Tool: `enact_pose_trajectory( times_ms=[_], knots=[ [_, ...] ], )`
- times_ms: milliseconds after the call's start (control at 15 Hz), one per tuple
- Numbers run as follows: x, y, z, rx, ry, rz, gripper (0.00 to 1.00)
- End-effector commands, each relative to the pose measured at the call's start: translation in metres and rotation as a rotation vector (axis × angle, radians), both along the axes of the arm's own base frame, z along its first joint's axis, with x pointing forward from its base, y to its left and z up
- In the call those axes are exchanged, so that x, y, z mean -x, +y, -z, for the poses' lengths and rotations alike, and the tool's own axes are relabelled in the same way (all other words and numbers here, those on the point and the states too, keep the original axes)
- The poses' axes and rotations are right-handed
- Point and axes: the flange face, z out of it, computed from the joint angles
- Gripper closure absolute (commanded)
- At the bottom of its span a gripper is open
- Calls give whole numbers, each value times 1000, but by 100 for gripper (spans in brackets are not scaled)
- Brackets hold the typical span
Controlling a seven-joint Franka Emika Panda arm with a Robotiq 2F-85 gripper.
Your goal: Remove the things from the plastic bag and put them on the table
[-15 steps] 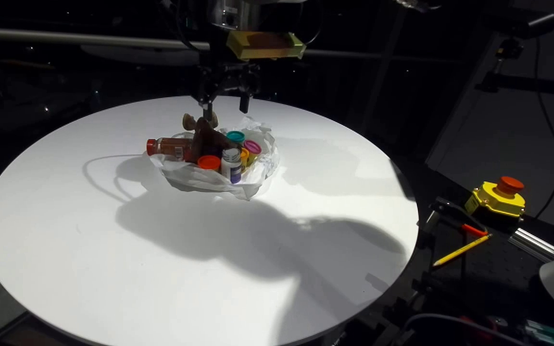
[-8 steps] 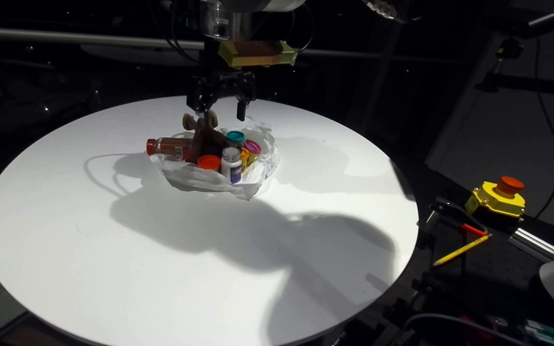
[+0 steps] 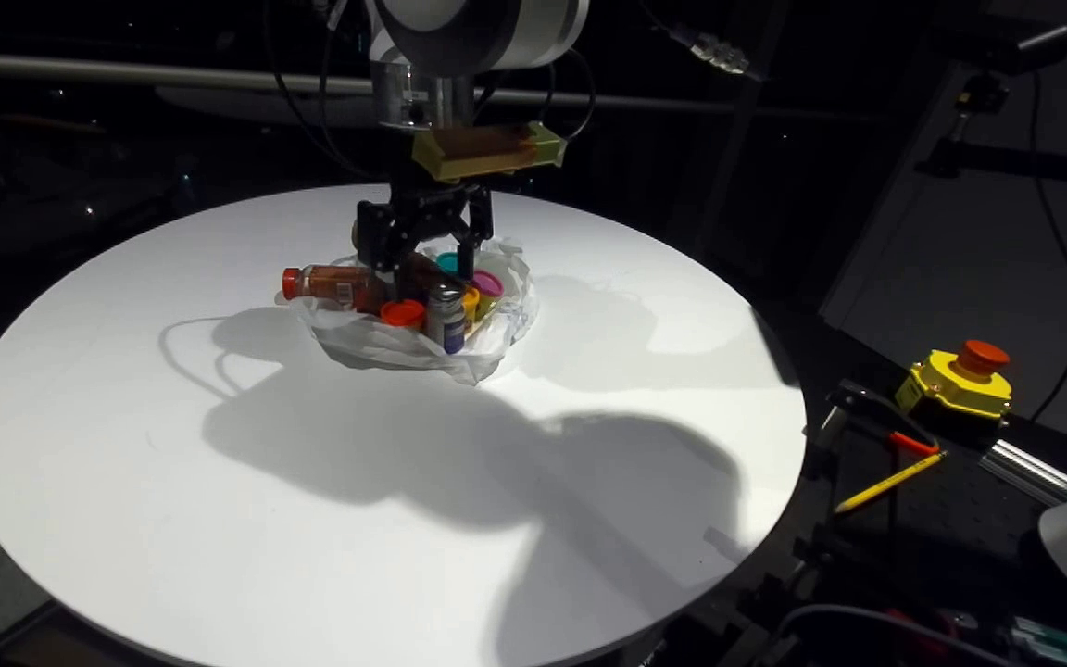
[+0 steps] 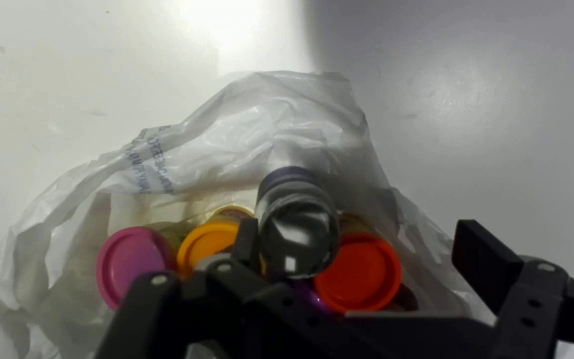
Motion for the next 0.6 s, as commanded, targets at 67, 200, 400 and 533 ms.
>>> enact_pose_trajectory(
  times_ms=[67, 200, 400, 533],
  knots=[
    [2, 11, 11, 45, -16, -16, 0],
    [2, 8, 16, 72, -16, -17, 0],
    [1, 1, 19, 111, -26, -10, 0],
    [0, -2, 18, 119, -37, -8, 0]
  ],
)
